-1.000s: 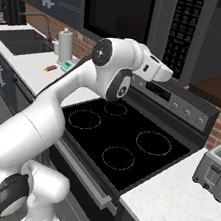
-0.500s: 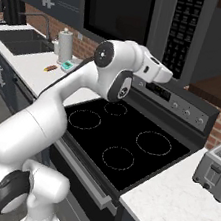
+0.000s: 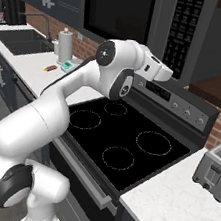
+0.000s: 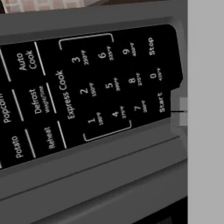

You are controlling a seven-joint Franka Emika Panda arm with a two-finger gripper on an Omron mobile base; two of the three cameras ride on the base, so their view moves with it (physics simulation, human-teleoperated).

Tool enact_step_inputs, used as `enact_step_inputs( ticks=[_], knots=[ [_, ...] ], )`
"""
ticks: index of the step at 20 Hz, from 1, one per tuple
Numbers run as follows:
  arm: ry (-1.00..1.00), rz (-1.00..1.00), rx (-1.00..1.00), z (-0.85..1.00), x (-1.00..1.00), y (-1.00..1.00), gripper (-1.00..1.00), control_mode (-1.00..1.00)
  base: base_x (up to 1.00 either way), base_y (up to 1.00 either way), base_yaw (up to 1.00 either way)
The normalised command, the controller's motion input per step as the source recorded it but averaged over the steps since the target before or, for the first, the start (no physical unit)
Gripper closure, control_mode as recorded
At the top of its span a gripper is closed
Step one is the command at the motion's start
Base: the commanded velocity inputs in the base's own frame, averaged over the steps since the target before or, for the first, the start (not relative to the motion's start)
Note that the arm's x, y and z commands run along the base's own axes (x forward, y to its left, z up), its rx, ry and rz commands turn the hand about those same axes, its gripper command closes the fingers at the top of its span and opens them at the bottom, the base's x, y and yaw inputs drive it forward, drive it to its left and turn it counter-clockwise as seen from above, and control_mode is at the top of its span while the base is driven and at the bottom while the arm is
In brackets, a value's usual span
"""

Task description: Pick the corn from the sink and place it in the bowl. Then pick the bowl and place it in the microwave. Then close the microwave door and press the start button.

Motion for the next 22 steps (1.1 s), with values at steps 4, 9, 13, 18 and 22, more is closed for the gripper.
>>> enact_step_inputs(
  ticks=[4,9,13,18,22],
  knots=[
    [0.00,0.00,0.00,0.00,0.00,0.00,1.00,-1.00,0.00,0.00,0.00],
    [0.00,0.00,0.00,-0.05,0.03,0.00,1.00,-1.00,0.00,0.00,0.00],
    [0.00,0.00,0.01,-0.09,0.19,-0.10,1.00,-1.00,0.00,0.00,0.00],
    [0.00,0.00,0.04,0.00,0.25,-0.29,1.00,-1.00,0.00,0.00,0.00],
    [0.00,0.00,0.02,0.00,0.19,-0.13,1.00,-1.00,0.00,0.00,0.00]
  ],
)
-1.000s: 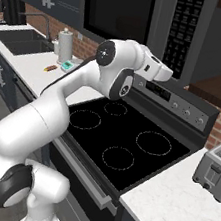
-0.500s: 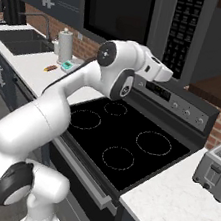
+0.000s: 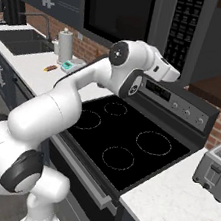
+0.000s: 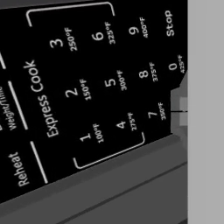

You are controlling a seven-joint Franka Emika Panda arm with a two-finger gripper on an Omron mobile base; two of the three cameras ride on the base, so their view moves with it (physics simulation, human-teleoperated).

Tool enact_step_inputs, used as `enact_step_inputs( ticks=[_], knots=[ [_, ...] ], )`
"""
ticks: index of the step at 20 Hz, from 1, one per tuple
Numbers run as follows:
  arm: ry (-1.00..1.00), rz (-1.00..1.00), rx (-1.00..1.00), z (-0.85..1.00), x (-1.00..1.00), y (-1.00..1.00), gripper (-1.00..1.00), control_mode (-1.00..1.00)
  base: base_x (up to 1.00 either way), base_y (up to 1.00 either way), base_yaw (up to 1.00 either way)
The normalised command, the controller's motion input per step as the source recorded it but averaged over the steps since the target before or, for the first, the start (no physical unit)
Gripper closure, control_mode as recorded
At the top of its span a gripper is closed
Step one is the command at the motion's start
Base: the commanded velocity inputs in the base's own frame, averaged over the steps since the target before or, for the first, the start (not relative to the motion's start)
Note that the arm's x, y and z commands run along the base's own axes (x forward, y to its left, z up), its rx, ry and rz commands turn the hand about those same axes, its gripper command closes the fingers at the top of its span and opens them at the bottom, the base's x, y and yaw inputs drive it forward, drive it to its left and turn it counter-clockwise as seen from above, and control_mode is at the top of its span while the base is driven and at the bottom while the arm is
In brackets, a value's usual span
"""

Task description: Pick the corn from the sink and place it in the bowl. Then pick the bowl and place it in the microwave. Then close the microwave door and press the start button.

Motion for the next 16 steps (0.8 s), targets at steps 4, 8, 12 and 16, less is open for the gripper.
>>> enact_step_inputs(
  ticks=[4,8,12,16],
  knots=[
    [0.00,0.00,0.00,-0.12,0.17,0.00,1.00,-1.00,0.00,0.00,0.00],
    [0.00,0.00,0.00,-0.26,0.33,0.00,1.00,-1.00,0.00,0.00,0.00],
    [0.00,0.00,0.01,-0.36,0.41,0.00,1.00,-1.00,0.00,0.00,0.00],
    [0.00,0.00,0.02,-0.45,0.32,-0.01,1.00,-1.00,0.00,0.00,0.00]
  ],
)
